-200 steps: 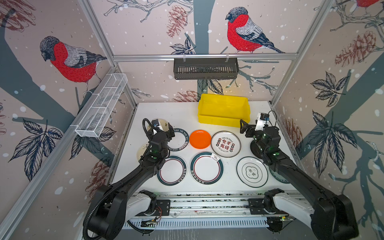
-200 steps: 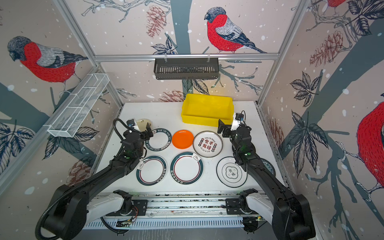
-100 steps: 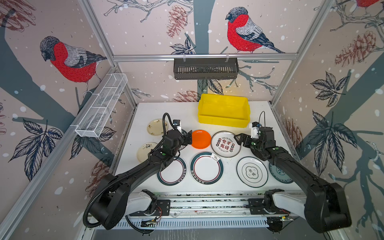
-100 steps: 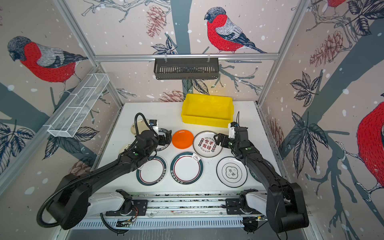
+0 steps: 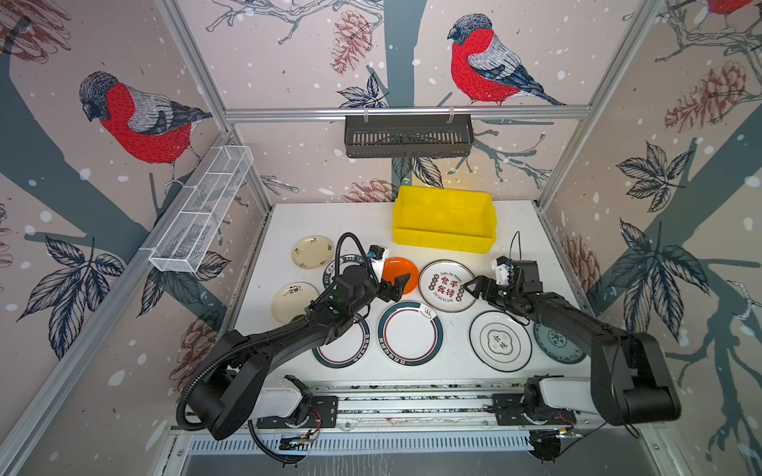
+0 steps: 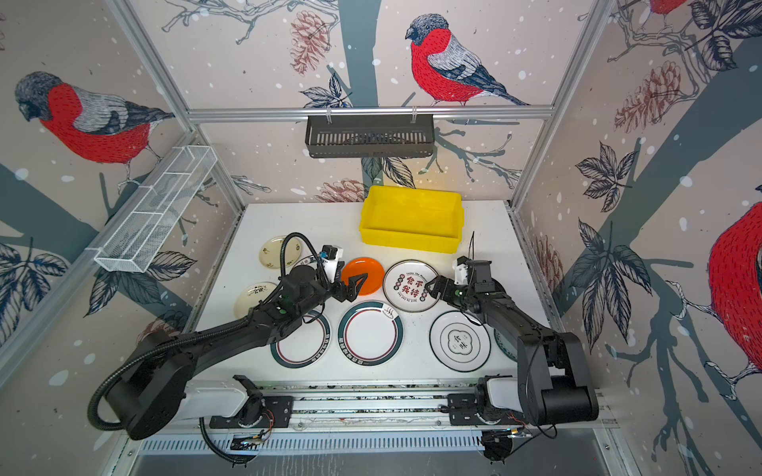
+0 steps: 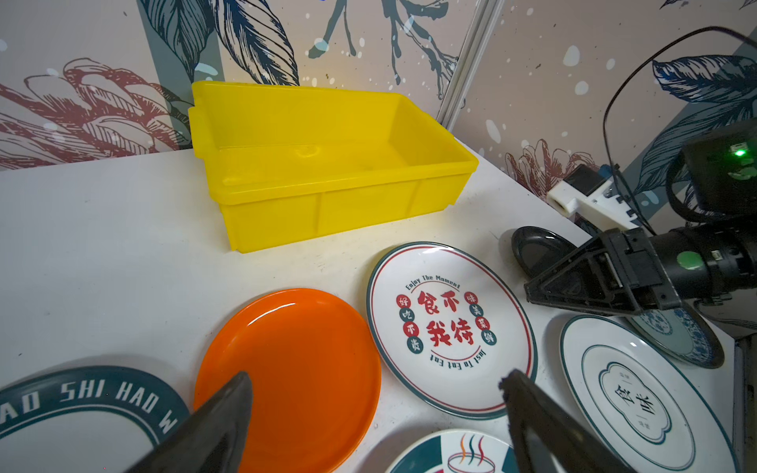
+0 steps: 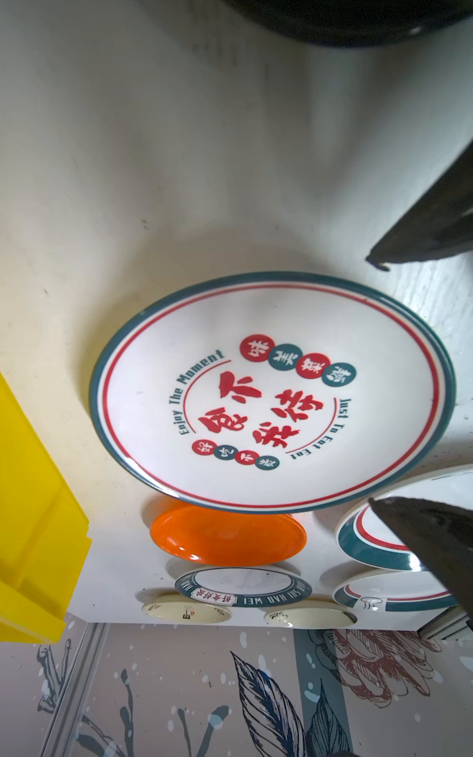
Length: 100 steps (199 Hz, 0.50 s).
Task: Place the plates into the plastic bin on the countertop
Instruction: Pick up the plate from the center of the table.
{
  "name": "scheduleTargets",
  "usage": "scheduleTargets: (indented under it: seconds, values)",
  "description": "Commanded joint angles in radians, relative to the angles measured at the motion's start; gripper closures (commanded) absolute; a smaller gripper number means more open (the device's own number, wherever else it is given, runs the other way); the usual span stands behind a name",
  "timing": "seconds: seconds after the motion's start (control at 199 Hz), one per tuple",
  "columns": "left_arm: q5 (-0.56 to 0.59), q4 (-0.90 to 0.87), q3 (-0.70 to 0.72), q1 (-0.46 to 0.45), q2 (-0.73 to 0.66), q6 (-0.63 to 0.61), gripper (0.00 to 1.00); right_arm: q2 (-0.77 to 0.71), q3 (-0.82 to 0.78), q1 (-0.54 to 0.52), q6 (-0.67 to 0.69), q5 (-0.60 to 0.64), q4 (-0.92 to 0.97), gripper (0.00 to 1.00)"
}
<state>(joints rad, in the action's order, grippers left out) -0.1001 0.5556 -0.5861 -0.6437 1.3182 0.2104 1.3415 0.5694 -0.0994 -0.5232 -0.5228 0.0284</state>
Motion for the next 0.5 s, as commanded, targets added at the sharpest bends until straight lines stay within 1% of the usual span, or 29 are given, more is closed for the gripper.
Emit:
scheduleTargets:
  seconds: [0.0,0.075,0.101,0.206,0.272,0.393,0.498]
  values:
    - [0.023,0.071,-0.009,-0.002,0.005,0.004,0.06,0.022,0.000,0.007,-0.002,-0.023,-0.027,0.13]
    - [0.025,0.068,-0.011,-0.002,0.007,0.004,0.06,0.041,-0.002,0.018,-0.012,-0.026,-0.040,0.15]
    - [0.022,0.067,-0.011,-0.003,0.008,0.003,0.06,0.048,-0.003,0.022,-0.014,-0.028,-0.043,0.19]
    - [0.019,0.082,-0.003,-0.005,0.003,0.008,0.06,0.072,-0.008,0.030,-0.017,-0.059,-0.067,0.26]
    - [0.019,0.092,0.000,-0.007,0.004,0.010,0.07,0.085,-0.011,0.030,-0.023,-0.072,-0.086,0.33]
    - [0.022,0.084,-0.003,-0.007,0.011,0.007,0.08,0.107,-0.011,0.030,-0.023,-0.053,-0.089,0.37]
    - [0.020,0.084,-0.002,-0.007,0.012,0.008,0.11,0.125,-0.014,0.030,-0.026,-0.058,-0.100,0.43]
